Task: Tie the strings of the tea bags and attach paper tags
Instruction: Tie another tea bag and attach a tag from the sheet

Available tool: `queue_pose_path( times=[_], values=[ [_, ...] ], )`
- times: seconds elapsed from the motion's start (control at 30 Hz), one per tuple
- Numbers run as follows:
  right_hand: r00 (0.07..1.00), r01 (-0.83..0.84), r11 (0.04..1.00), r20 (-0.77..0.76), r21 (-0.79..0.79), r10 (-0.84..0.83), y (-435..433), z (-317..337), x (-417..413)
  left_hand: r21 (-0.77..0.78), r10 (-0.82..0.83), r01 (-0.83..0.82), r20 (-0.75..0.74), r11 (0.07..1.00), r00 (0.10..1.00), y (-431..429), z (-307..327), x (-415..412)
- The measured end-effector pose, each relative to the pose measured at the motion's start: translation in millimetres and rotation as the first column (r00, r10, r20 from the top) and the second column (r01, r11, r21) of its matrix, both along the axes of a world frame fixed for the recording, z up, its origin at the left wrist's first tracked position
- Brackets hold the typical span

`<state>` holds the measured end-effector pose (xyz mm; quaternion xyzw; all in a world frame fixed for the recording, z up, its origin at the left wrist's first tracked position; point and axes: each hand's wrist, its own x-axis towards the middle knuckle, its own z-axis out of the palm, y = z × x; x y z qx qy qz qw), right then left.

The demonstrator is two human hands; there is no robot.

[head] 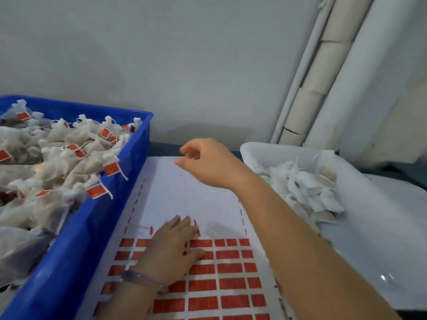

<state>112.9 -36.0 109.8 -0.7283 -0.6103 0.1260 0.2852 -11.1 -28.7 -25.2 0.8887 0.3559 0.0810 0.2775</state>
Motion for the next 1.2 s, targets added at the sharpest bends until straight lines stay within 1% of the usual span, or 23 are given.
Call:
queue_pose_path(
  times=[0.07, 0.17, 0.23, 0.3, 0.33, 0.37, 0.43, 0.47, 0.6, 0.67, 0.73, 0.9, 1.03, 1.13, 1.2],
  values=[
    [0.992, 0.107, 0.992, 0.069, -0.066, -0.102, -18, 8, 36, -0.026, 0.035, -0.035, 0.034, 0.999, 0.999, 0, -2, -1],
    [0.971, 0.232, 0.94, 0.113, -0.249, -0.21, -44, 4, 87, -0.059, 0.107, -0.098, 0.172, 0.993, 0.979, -3, -2, -3],
    [0.946, 0.325, 0.909, 0.081, -0.26, -0.315, -56, -7, 115, -0.07, 0.162, -0.15, 0.231, 0.986, 0.959, 0, -4, -3],
    [0.9, 0.435, 0.878, 0.071, -0.202, -0.43, -65, -18, 140, -0.073, 0.192, -0.179, 0.255, 0.981, 0.948, 2, -5, -3],
    [0.885, 0.464, 0.861, 0.074, -0.21, -0.459, -69, -23, 149, -0.072, 0.196, -0.184, 0.259, 0.98, 0.946, 2, -6, -3],
    [0.882, 0.469, 0.843, 0.088, -0.264, -0.463, -72, -29, 157, -0.074, 0.198, -0.185, 0.262, 0.98, 0.944, 2, -7, -3],
    [0.89, 0.453, 0.798, 0.159, -0.397, -0.427, -76, -40, 164, -0.058, 0.194, -0.186, 0.268, 0.981, 0.944, 4, -9, -1],
    [0.886, 0.463, 0.787, 0.203, -0.406, -0.416, -75, -46, 165, -0.044, 0.192, -0.187, 0.272, 0.981, 0.943, 5, -10, -1],
    [0.837, 0.52, 0.819, 0.336, -0.241, -0.432, -63, -62, 160, -0.052, 0.193, -0.185, 0.276, 0.981, 0.942, 7, -14, 0],
    [0.813, 0.541, 0.81, 0.389, -0.228, -0.434, -60, -66, 158, -0.062, 0.188, -0.177, 0.281, 0.982, 0.941, 7, -13, 0],
    [0.797, 0.56, 0.801, 0.404, -0.212, -0.45, -59, -64, 159, -0.056, 0.185, -0.176, 0.294, 0.983, 0.938, 7, -12, -1],
    [0.809, 0.548, 0.834, 0.295, -0.067, -0.508, -68, -47, 168, -0.062, 0.194, -0.184, 0.31, 0.981, 0.931, 5, -8, -1],
    [0.851, 0.518, 0.855, 0.092, 0.002, -0.516, -77, -41, 167, -0.064, 0.215, -0.206, 0.325, 0.976, 0.921, 4, -6, 0],
    [0.845, 0.535, 0.843, -0.041, 0.059, -0.534, -83, -34, 159, -0.072, 0.226, -0.215, 0.334, 0.974, 0.915, 4, -6, 0],
    [0.839, 0.535, 0.835, -0.19, 0.125, -0.509, -90, -20, 151, -0.089, 0.244, -0.227, 0.353, 0.97, 0.903, 4, -5, 0]
  ],
)
